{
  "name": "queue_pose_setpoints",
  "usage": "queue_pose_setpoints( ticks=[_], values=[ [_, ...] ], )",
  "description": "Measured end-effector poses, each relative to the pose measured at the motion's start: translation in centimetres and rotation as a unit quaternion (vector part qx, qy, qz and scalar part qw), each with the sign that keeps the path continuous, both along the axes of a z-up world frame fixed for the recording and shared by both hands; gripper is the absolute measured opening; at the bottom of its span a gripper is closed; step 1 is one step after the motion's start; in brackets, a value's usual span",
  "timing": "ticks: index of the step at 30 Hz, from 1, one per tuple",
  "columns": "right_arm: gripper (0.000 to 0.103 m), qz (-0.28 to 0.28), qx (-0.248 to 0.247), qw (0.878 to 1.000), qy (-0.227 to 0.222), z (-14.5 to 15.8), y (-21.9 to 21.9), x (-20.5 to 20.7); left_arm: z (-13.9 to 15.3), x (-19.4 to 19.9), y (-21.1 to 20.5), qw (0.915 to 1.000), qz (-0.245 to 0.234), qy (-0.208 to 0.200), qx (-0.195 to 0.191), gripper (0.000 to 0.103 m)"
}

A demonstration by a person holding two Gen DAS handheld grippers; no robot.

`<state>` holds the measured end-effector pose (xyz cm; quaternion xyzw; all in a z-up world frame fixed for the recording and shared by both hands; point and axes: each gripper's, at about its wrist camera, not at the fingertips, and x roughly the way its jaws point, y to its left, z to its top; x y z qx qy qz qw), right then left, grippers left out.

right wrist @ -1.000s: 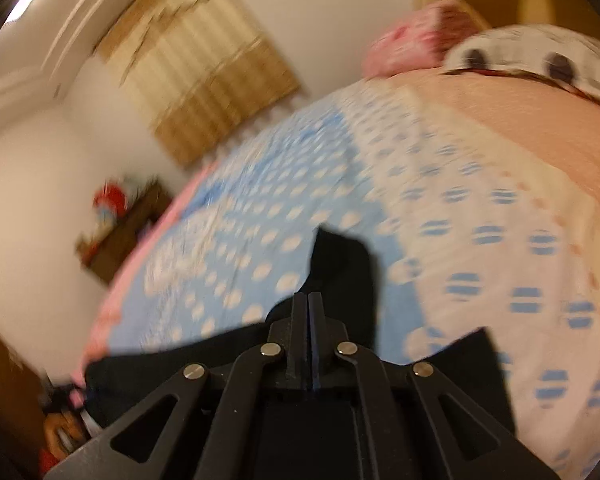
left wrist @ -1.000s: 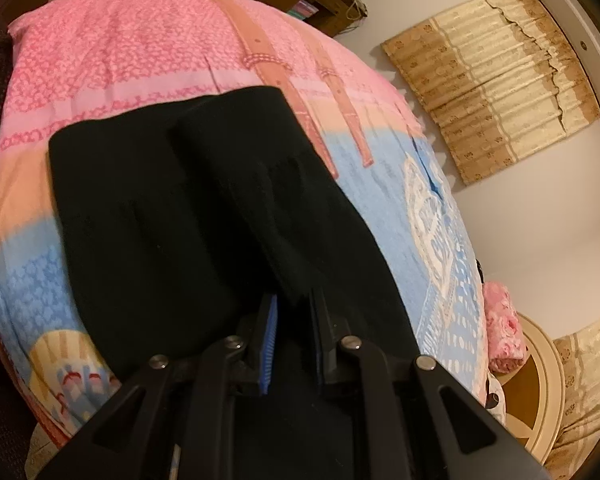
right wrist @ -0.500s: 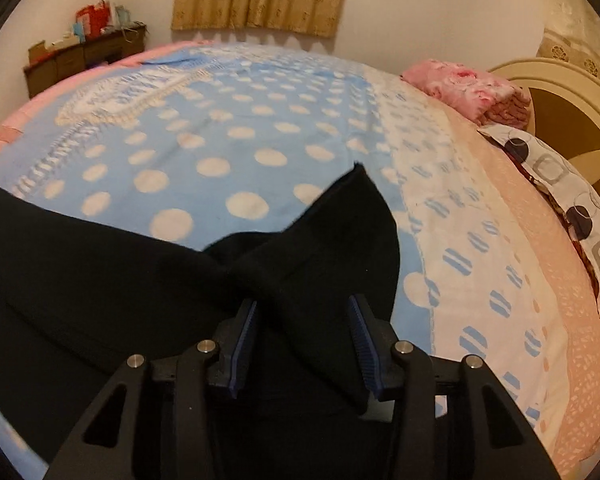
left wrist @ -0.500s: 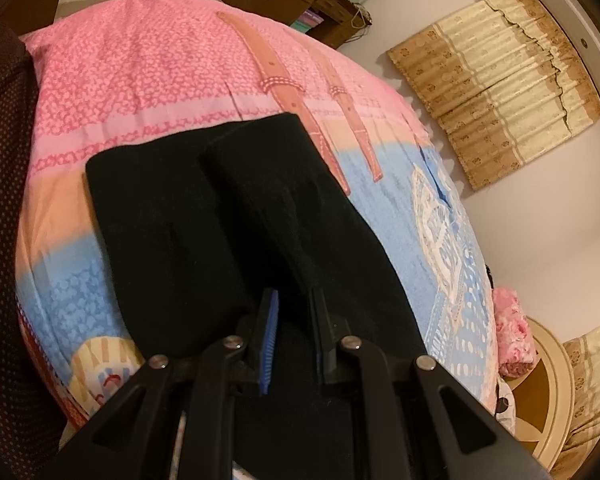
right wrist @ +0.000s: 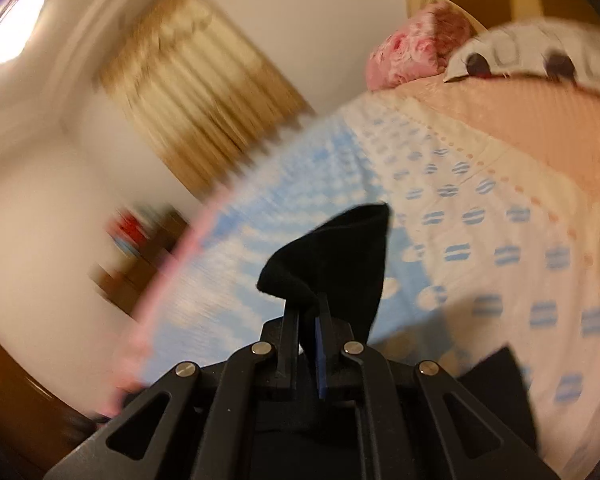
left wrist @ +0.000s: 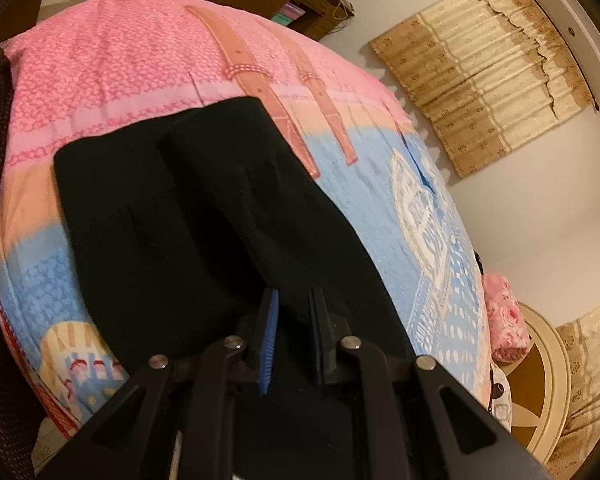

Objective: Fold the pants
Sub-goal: 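Lay the folded leg onto the pants with the right gripper and release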

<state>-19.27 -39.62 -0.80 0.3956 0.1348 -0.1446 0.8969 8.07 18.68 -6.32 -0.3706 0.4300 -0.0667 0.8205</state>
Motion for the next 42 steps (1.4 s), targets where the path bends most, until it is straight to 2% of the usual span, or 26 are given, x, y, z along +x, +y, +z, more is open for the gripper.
queue_pose_setpoints(
  ticks=[2,4,5,7,9,10,12,13,15,17,24,27,29,30,32,36,37,40,42],
  values=[
    [0.006,-0.016,0.058,0.997,-0.053,-0.7,-0.2,-3.4,-0.1,0.0,0.0,1.0,-0.001,0.0,-0.002,0.016],
    [0.006,-0.043,0.133,0.987,-0.084,-4.0,-0.5,-6.9,-0.3,-0.1,0.3,1.0,0.002,0.001,-0.004,0.016],
    [0.006,-0.05,0.155,0.983,-0.08,-5.5,-0.7,-7.5,-0.4,0.0,0.4,1.0,0.002,0.002,-0.003,0.016],
    [0.006,-0.082,0.208,0.974,-0.04,-10.0,-0.7,-8.9,-0.6,0.1,0.3,1.0,-0.001,0.006,-0.003,0.016],
    [0.006,-0.1,0.266,0.958,-0.032,-14.5,-0.5,-9.6,-0.5,0.2,0.1,0.9999,-0.005,0.009,0.004,0.016],
    [0.006,-0.106,0.274,0.955,-0.027,-15.6,-0.4,-9.8,-0.3,0.1,0.1,0.9999,-0.006,0.009,0.008,0.016],
    [0.006,-0.112,0.273,0.955,-0.019,-16.9,0.0,-9.8,0.2,0.0,0.4,0.9998,-0.008,0.006,0.02,0.016],
    [0.006,-0.113,0.273,0.955,-0.029,-17.2,0.1,-9.7,0.4,-0.1,0.7,0.9998,-0.007,0.005,0.02,0.016],
    [0.006,-0.112,0.275,0.954,-0.036,-17.2,0.0,-9.6,0.3,-0.3,1.5,1.0,0.001,0.001,0.004,0.017],
    [0.006,-0.108,0.271,0.956,-0.032,-17.0,-0.3,-9.4,-0.1,-0.5,2.2,0.9998,0.012,-0.001,-0.015,0.029],
    [0.006,-0.106,0.26,0.96,-0.023,-16.7,-0.5,-9.4,-1.7,-0.3,1.6,0.9974,0.023,-0.001,-0.068,0.045],
    [0.006,-0.104,0.258,0.96,-0.018,-16.5,-0.5,-9.4,-2.0,0.6,1.1,0.9975,0.027,-0.004,-0.065,0.046],
    [0.006,-0.103,0.256,0.961,-0.015,-16.3,-0.6,-9.1,-2.8,1.3,1.0,0.9974,0.041,0.021,-0.056,0.046],
    [0.006,-0.103,0.256,0.961,-0.015,-16.3,-0.6,-9.0,-3.2,1.4,1.3,0.9964,0.046,0.024,-0.068,0.046],
    [0.006,-0.104,0.254,0.961,-0.015,-16.2,-0.8,-8.8,-3.4,1.4,1.7,0.9939,0.064,0.017,-0.088,0.046],
    [0.006,-0.103,0.248,0.963,-0.009,-16.1,-0.9,-8.7,-2.9,2.3,1.9,0.9928,0.073,-0.012,-0.094,0.046],
    [0.006,-0.103,0.247,0.964,-0.008,-16.0,-0.9,-8.7,-2.8,2.3,1.8,0.9921,0.072,-0.024,-0.1,0.045],
    [0.006,-0.105,0.24,0.965,-0.006,-15.9,-0.9,-8.5,-2.8,2.5,1.7,0.99,0.058,-0.048,-0.119,0.004],
    [0.006,-0.106,0.236,0.966,-0.003,-15.8,-0.7,-8.5,-2.9,2.4,1.6,0.9895,0.049,-0.056,-0.124,0.004]
  ],
)
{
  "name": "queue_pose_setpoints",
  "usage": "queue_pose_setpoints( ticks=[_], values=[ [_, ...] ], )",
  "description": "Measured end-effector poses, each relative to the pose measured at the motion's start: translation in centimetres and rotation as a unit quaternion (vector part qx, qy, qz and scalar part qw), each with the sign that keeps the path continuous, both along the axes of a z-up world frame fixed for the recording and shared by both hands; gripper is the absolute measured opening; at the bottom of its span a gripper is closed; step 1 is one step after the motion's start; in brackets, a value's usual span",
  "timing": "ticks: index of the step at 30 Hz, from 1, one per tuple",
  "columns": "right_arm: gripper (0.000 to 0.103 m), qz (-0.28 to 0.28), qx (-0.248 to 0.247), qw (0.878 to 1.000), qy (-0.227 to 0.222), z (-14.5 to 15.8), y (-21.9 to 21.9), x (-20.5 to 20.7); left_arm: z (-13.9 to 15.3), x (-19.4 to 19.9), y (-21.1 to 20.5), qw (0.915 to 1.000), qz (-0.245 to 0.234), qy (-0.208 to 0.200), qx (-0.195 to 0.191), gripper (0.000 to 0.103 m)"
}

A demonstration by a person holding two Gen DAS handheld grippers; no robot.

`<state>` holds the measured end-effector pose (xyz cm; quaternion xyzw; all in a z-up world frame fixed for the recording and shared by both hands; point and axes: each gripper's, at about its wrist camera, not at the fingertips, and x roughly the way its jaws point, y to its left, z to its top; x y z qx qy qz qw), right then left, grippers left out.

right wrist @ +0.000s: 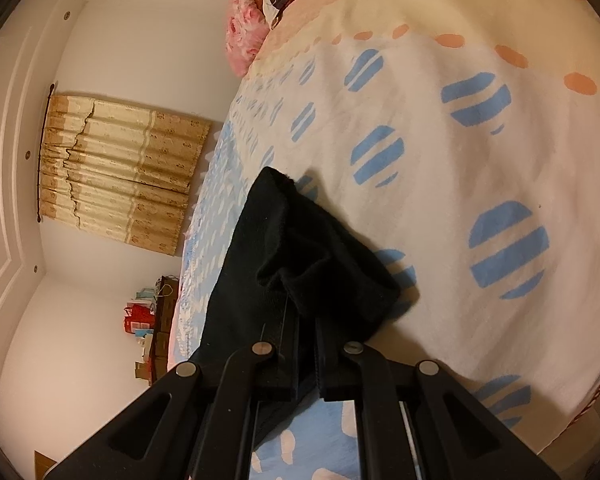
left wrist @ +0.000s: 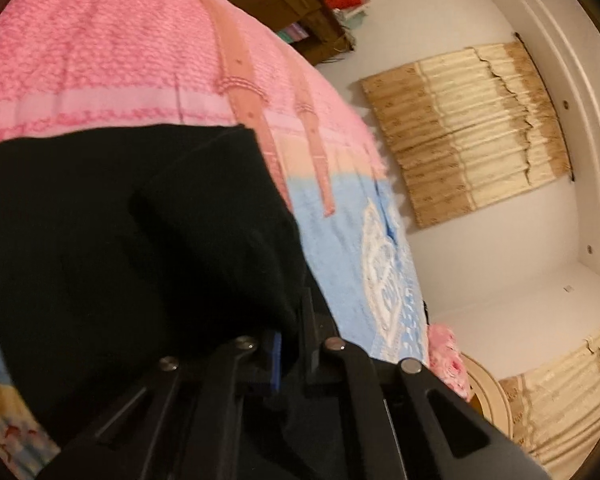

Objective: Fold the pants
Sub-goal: 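Lay the folded leg onto the pants with the right gripper and release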

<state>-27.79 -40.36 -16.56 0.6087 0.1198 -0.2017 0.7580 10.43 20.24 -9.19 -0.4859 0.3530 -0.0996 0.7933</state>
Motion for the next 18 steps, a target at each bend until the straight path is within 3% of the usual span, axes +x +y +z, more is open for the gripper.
queue_pose_setpoints(
  ticks=[6,14,18],
  values=[
    [0.006,0.011,-0.036,0.999,0.036,1.9,0.0,0.8,2.6,-0.7,1.7,0.9998,-0.002,-0.021,0.004,0.004],
    [0.006,0.015,-0.074,0.997,-0.029,7.4,-1.6,1.0,8.1,-1.7,4.1,0.9983,-0.01,-0.057,0.009,0.004],
    [0.006,0.021,-0.089,0.994,-0.059,9.4,-1.3,-0.1,8.9,-2.8,5.0,0.9984,-0.011,-0.051,0.022,0.004]
  ],
)
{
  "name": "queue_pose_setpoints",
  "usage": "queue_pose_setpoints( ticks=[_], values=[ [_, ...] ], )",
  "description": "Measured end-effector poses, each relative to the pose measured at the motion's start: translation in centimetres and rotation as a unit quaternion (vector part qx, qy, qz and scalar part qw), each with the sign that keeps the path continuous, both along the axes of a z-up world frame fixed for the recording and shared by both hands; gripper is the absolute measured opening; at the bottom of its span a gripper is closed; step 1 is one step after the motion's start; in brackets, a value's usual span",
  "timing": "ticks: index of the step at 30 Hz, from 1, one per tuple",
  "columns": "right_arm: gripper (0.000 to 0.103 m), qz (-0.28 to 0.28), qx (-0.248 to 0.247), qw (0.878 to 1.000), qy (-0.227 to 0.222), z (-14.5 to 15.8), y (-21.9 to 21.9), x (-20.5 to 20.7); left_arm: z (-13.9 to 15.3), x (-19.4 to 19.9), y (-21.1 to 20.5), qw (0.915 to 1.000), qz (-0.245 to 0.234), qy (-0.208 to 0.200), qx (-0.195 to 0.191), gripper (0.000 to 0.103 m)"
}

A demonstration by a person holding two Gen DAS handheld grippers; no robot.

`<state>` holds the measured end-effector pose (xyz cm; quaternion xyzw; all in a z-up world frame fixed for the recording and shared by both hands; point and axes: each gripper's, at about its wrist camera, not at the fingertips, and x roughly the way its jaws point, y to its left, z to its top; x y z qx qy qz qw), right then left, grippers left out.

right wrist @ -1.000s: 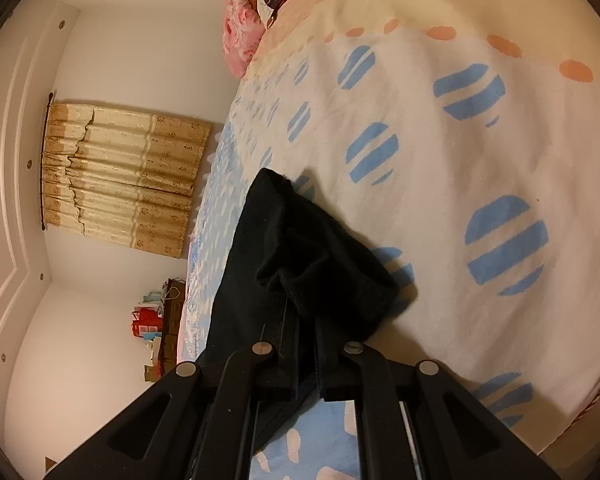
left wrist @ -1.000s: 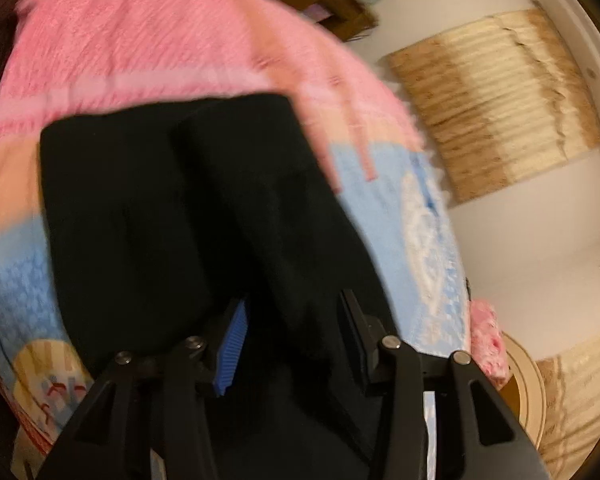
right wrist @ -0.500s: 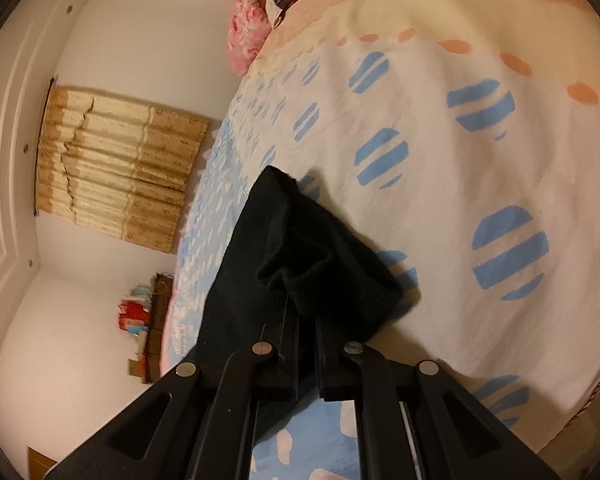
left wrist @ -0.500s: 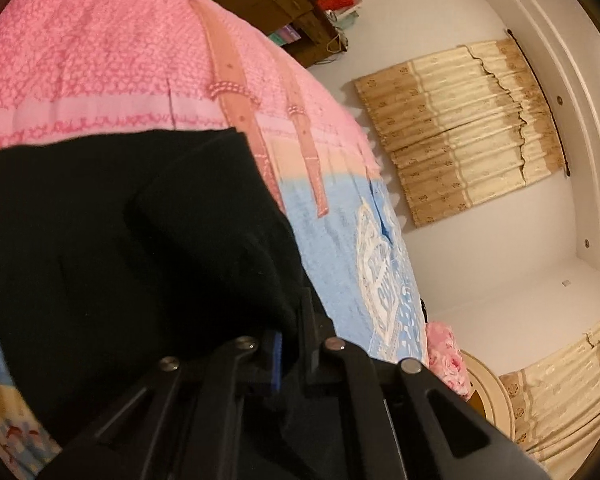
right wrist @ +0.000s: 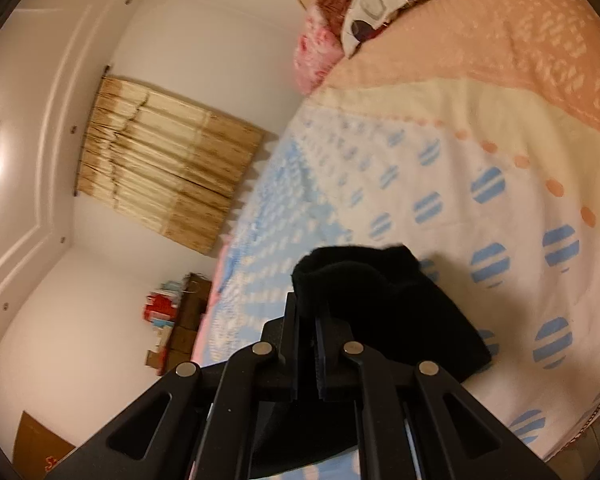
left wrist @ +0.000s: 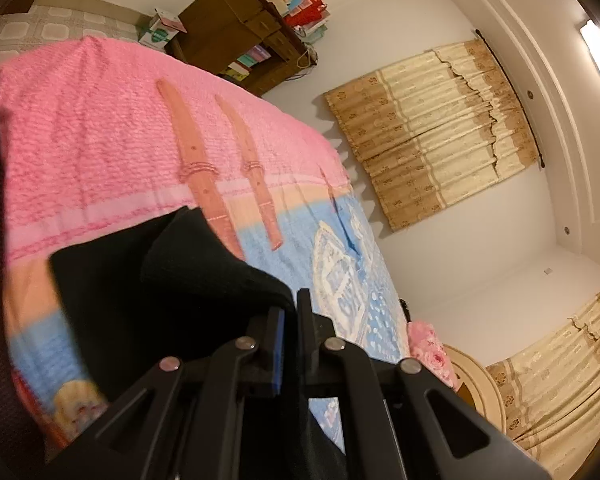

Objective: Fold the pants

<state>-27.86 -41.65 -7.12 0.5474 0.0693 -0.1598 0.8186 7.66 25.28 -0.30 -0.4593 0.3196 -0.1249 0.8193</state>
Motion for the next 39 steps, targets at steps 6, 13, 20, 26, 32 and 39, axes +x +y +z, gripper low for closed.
queue_pose_setpoints(
  ticks=[6,13,20,26,32,39],
  values=[
    [0.006,0.001,0.006,0.999,0.047,-3.5,0.1,-1.1,-4.6,-2.2,1.6,0.997,0.017,0.061,0.045,0.004],
    [0.006,-0.007,0.039,0.994,0.097,-8.3,-0.2,-1.7,-10.1,-3.0,2.2,0.9864,0.045,0.142,0.069,0.004],
    [0.006,-0.001,-0.012,0.995,0.099,-4.7,0.1,-1.2,-8.4,-2.3,1.9,0.9893,0.049,0.124,0.061,0.004],
    [0.006,0.026,-0.056,0.997,0.044,-0.3,0.7,-0.2,-7.2,-2.6,3.8,0.9907,0.069,0.11,0.041,0.004],
    [0.006,0.055,-0.092,0.992,-0.07,3.1,1.4,0.4,-7.2,-4.0,6.0,0.9855,0.109,0.112,0.066,0.004],
    [0.009,0.013,0.076,0.991,0.11,-8.5,-0.2,-2.3,-6.7,-3.0,3.9,0.9805,0.088,0.122,0.127,0.004]
  ],
)
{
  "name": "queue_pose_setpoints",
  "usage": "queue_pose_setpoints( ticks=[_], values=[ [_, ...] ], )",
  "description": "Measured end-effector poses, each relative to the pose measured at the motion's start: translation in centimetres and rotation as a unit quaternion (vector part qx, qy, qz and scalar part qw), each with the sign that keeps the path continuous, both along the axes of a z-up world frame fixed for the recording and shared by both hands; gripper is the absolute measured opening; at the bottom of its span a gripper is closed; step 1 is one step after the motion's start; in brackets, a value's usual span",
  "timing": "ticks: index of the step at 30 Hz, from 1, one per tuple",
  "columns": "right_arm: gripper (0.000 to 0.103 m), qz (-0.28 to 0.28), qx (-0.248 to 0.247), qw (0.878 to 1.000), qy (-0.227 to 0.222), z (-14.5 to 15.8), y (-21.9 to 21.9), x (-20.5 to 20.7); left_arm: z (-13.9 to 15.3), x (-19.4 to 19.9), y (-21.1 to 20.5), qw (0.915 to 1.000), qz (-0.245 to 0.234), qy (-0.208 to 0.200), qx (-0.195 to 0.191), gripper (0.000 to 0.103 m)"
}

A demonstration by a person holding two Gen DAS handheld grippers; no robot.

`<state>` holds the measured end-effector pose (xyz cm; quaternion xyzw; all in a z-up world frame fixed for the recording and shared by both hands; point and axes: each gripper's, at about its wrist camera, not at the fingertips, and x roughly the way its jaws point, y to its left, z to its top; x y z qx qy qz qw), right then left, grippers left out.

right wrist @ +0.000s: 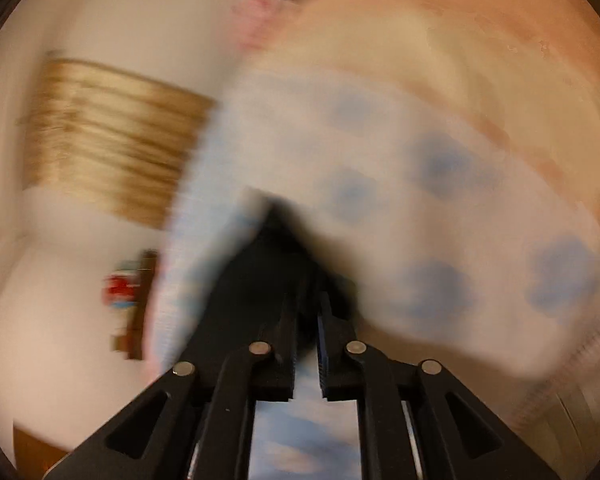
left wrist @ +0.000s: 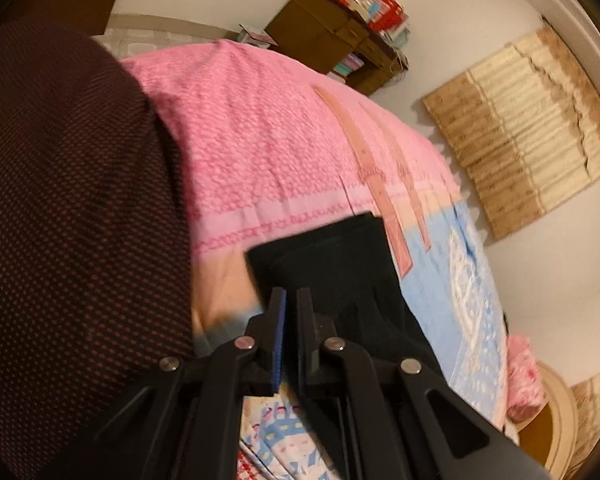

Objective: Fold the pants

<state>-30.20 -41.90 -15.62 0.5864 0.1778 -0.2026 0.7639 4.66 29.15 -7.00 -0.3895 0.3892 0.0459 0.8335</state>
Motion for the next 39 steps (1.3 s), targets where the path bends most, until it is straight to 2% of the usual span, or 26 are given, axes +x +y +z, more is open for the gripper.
queue_pose_setpoints(
  ticks=[1,2,5,6,8,12,17,19,21,22,24,28,29,31,32,34,37,39],
  values=[
    [0.009,-0.007,0.01,1.0,-0.022,-0.5,0.2,-0.8,0.4,0.3,-0.6,1.0,-0.006,0.0,0.007,0.004],
    [0.009,-0.013,0.007,1.0,-0.015,-0.2,0.3,-1.2,0.7,0.5,-1.0,0.9999,-0.011,-0.003,0.013,0.004],
    [0.036,-0.038,-0.054,0.996,0.058,2.4,0.1,-1.3,2.5,1.2,-3.3,0.9978,-0.036,-0.021,0.051,0.004],
    [0.039,-0.047,-0.08,0.993,0.072,3.7,-0.1,-1.2,2.9,1.0,-3.7,0.9969,-0.045,-0.026,0.059,0.004],
    [0.039,-0.056,-0.117,0.988,0.08,5.9,-0.6,-0.9,3.8,1.7,-5.9,0.9932,-0.083,-0.037,0.073,0.004],
    [0.039,0.01,-0.155,0.987,0.051,8.5,-1.6,2.4,3.6,1.9,-8.7,0.9875,-0.13,-0.043,0.078,0.004],
    [0.039,0.066,-0.138,0.984,0.091,6.8,-2.6,7.3,1.8,2.0,-10.9,0.9851,-0.148,-0.021,0.085,0.004],
    [0.037,0.079,-0.143,0.981,0.101,5.9,-2.4,8.4,1.2,1.9,-11.4,0.9839,-0.145,-0.009,0.104,0.004],
    [0.018,0.094,-0.188,0.968,0.137,5.9,-1.4,9.3,0.4,2.0,-11.4,0.9833,-0.143,0.004,0.113,0.004],
    [0.018,0.098,-0.205,0.962,0.152,5.7,-1.0,9.1,0.0,2.0,-11.2,0.9837,-0.141,0.011,0.111,0.004],
    [0.006,0.092,-0.236,0.954,0.16,6.6,-0.5,8.9,-1.1,1.9,-10.7,0.9855,-0.135,0.024,0.099,0.004],
    [0.005,0.068,-0.312,0.939,0.131,9.4,0.3,6.8,-1.4,1.6,-10.6,0.9866,-0.128,0.019,0.099,0.004],
    [0.005,0.064,-0.316,0.939,0.119,9.7,0.0,6.6,-1.4,1.6,-10.6,0.9866,-0.126,0.019,0.101,0.004],
    [0.005,0.085,-0.284,0.953,0.065,8.9,-1.3,6.7,-1.3,1.8,-10.6,0.9878,-0.121,0.021,0.096,0.004],
    [0.005,0.095,-0.262,0.959,0.051,8.1,-1.9,7.1,-1.3,1.8,-10.6,0.9883,-0.118,0.022,0.094,0.006],
    [0.005,0.084,-0.236,0.965,0.082,6.6,-2.8,7.9,-1.3,1.9,-10.6,0.9882,-0.118,0.024,0.094,0.006],
    [0.005,0.071,-0.195,0.976,0.065,5.2,-4.0,7.5,-1.2,1.9,-10.8,0.9871,-0.121,0.026,0.101,0.006],
    [0.005,0.065,-0.196,0.976,0.069,5.4,-3.8,7.2,-1.1,1.8,-10.8,0.9871,-0.12,0.027,0.103,0.006]
  ],
)
